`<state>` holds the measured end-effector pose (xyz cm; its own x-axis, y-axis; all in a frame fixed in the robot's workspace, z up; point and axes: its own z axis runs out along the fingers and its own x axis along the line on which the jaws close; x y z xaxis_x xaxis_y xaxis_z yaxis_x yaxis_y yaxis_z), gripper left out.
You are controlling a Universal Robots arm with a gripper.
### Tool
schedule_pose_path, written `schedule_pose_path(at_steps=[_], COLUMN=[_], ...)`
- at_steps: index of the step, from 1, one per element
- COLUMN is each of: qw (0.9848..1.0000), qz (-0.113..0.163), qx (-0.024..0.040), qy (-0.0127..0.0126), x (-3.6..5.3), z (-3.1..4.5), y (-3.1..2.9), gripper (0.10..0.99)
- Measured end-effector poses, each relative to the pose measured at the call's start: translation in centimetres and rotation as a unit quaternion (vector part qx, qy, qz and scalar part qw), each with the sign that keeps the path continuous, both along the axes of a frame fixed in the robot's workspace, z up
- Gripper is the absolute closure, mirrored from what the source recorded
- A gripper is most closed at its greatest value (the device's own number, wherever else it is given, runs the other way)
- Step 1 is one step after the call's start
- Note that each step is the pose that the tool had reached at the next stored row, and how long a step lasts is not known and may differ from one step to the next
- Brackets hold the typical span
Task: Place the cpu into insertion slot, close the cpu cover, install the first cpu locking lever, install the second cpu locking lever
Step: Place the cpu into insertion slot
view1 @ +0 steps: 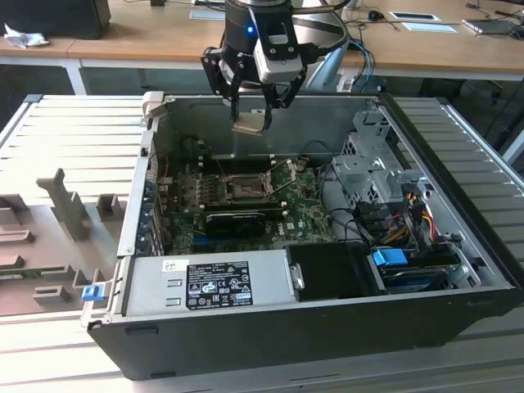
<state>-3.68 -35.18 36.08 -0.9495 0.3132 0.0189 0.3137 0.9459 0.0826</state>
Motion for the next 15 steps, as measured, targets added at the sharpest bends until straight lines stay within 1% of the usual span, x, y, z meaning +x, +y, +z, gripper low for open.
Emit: schedule_pose_path(at_steps=[6,7,8,15], qw=[1.0,0.9999,0.9998,0.9991], qz=[-0.005,-0.016,-0.021,-0.042], qx=[-0.0014,-0.0015,-0.0015,-0.0016], qy=[0.0,0.0001,0.0001,0.0001], x=[0.0,0.0,0.0,0.0], z=[-0.04,-0.05,-0.05,-0.04], y=[0.0,0.0,0.0,0.0], gripper=[0.557,0.557,0.557,0.557])
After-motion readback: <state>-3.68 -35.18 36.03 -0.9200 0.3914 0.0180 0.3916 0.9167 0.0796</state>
